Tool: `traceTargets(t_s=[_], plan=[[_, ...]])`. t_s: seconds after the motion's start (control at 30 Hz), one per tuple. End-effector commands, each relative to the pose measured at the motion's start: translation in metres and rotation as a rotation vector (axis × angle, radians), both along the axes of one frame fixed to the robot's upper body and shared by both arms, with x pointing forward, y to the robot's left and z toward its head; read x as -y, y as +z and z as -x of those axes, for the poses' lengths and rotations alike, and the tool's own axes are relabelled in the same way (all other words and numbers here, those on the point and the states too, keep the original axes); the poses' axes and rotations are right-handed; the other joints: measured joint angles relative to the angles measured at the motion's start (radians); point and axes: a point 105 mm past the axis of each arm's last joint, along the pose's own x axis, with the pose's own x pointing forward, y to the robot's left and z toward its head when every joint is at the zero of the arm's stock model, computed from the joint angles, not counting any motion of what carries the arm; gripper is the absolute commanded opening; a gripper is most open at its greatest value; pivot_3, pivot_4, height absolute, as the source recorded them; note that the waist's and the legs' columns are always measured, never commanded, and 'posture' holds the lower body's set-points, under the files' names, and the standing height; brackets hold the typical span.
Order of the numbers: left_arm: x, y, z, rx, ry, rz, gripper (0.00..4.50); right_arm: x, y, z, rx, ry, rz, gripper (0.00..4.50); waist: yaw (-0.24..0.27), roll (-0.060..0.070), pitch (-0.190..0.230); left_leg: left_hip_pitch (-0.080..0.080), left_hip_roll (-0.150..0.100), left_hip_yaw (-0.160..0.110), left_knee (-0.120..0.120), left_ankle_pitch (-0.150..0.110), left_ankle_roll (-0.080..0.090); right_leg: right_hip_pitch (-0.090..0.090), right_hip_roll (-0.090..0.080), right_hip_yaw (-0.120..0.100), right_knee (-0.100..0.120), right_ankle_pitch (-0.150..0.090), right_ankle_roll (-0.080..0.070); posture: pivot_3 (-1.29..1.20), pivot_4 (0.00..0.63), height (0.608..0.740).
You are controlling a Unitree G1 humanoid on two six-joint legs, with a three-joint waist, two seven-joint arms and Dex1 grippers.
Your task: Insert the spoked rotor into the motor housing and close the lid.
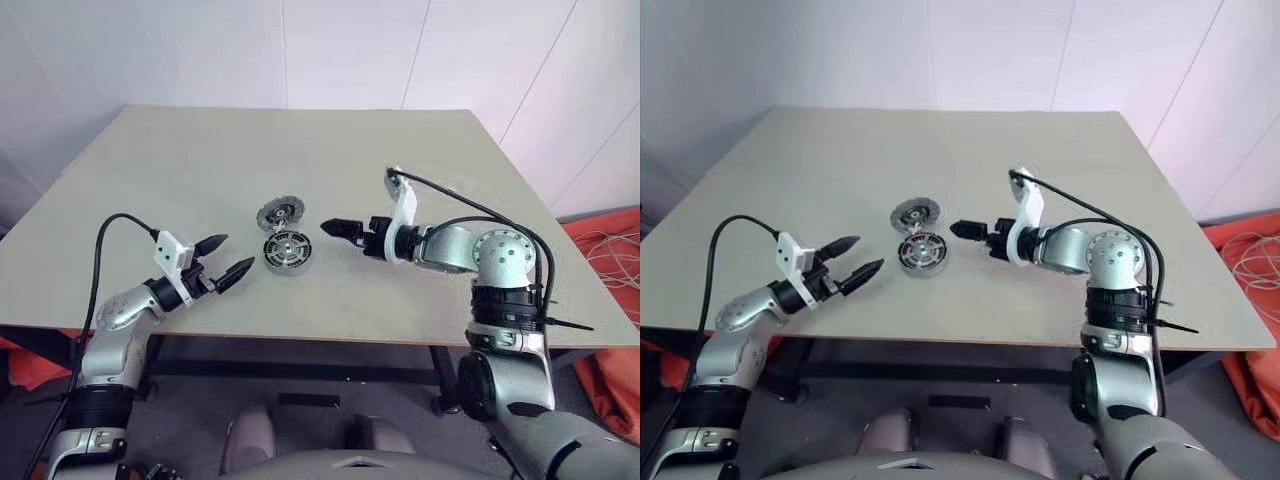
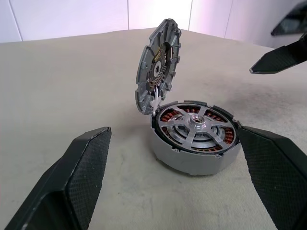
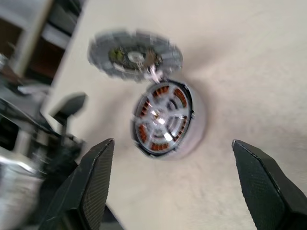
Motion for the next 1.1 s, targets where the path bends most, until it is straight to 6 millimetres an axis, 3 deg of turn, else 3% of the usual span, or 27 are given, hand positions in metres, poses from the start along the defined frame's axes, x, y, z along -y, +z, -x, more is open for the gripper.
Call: traceTargets(t_s=[0.03,0.13,0.27,0.47,0.83,0.93,1.1], plan=[[0.002,0.012,-0.002,0.051,-0.011,-0.002,4.5,-0.017,0.01,-0.004,0.231,0.07,0.11,4.31,0.003,0.0,0.0,0.0,0.0,0.0,0.0,0.0,0.0,0.0,0.0,0.0,0.0,0.0,0.0,0.0,0.0,0.74],[0.002,0.01,-0.001,0.049,-0.009,0.001,4.5,-0.033,0.002,-0.005,0.365,0.158,0.206,3.55,0.01,0.0,0.0,0.0,0.0,0.0,0.001,0.0,0.0,0.001,-0.001,0.0,0.0,0.0,0.0,0.0,0.0,0.74],[0.001,0.009,0.001,0.044,-0.006,0.002,4.5,-0.054,0.0,-0.014,0.509,0.235,0.287,2.1,0.009,0.0,0.0,-0.001,0.0,-0.001,0.001,0.0,0.0,0.0,0.0,0.0,0.0,0.0,0.0,0.0,0.0,0.74],[-0.001,0.008,0.003,0.044,0.011,0.005,4.5,-0.08,0.004,-0.021,0.57,0.289,0.245,0.04,0.006,0.0,0.0,-0.001,0.0,-0.001,0.002,-0.001,0.001,0.0,0.0,0.0,0.0,0.0,-0.001,0.0,0.0,0.74],[0.003,0.007,0.003,0.045,0.007,0.012,4.5,-0.071,-0.055,-0.021,0.396,0.343,0.356,0.04,0.005,-0.001,0.0,0.002,0.0,-0.001,0.003,-0.003,0.005,0.003,0.0,0.0,0.0,0.003,-0.006,0.0,0.0,0.74],[0.003,0.007,0.003,0.046,0.005,0.012,4.5,-0.072,-0.037,-0.025,0.444,0.339,0.318,0.04,0.005,-0.001,0.0,0.003,0.0,-0.001,0.003,-0.004,0.007,0.005,0.0,0.0,0.0,0.003,-0.006,0.0,0.0,0.74],[0.003,0.006,0.004,0.04,-0.003,0.013,4.5,-0.06,0.007,-0.024,0.684,0.495,0.38,0.04,0.011,-0.001,0.0,0.001,0.0,-0.002,0.005,-0.005,0.008,0.005,0.0,0.0,0.0,0.003,-0.005,0.0,0.0,0.74]])
